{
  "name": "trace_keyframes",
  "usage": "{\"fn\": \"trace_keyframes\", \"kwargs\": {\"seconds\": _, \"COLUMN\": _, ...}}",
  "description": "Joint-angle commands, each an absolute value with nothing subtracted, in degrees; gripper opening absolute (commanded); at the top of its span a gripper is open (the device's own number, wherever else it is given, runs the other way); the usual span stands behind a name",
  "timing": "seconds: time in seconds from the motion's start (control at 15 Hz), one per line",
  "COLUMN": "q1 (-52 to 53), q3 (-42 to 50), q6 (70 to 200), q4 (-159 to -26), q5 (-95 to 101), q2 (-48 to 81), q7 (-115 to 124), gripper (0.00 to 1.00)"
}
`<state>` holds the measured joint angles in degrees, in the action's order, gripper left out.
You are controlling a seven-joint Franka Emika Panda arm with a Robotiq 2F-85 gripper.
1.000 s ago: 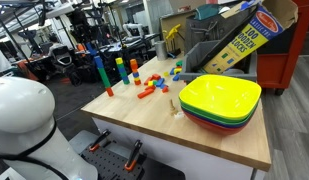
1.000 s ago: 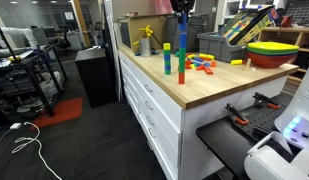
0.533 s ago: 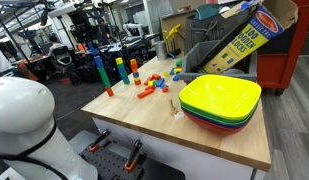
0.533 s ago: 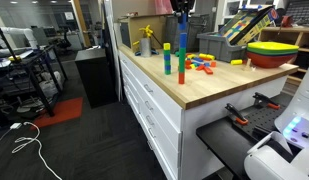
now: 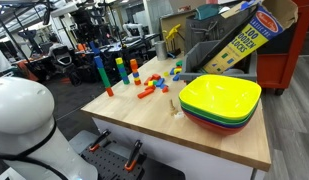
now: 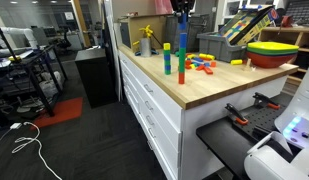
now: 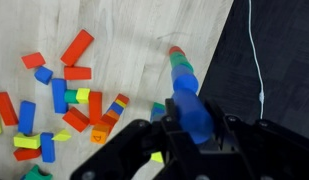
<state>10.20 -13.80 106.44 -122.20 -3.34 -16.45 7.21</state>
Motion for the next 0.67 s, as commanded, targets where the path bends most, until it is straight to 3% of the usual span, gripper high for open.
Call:
{"fn": "trace_keyframes", "kwargs": {"seconds": 0.0, "q1": 10.1, "q3": -13.6, "q6": 105.0, "q4": -120.6, "q5": -2.3, "q2": -15.3, "q7": 8.7, "gripper": 0.08}}
{"fn": "trace_keyframes", "kwargs": {"seconds": 0.6, "q1": 10.1, "q3": -13.4, "q6": 104.6, "q4": -121.1, "q5": -2.5, "q2": -15.4, "q7": 8.7, "gripper": 0.08}}
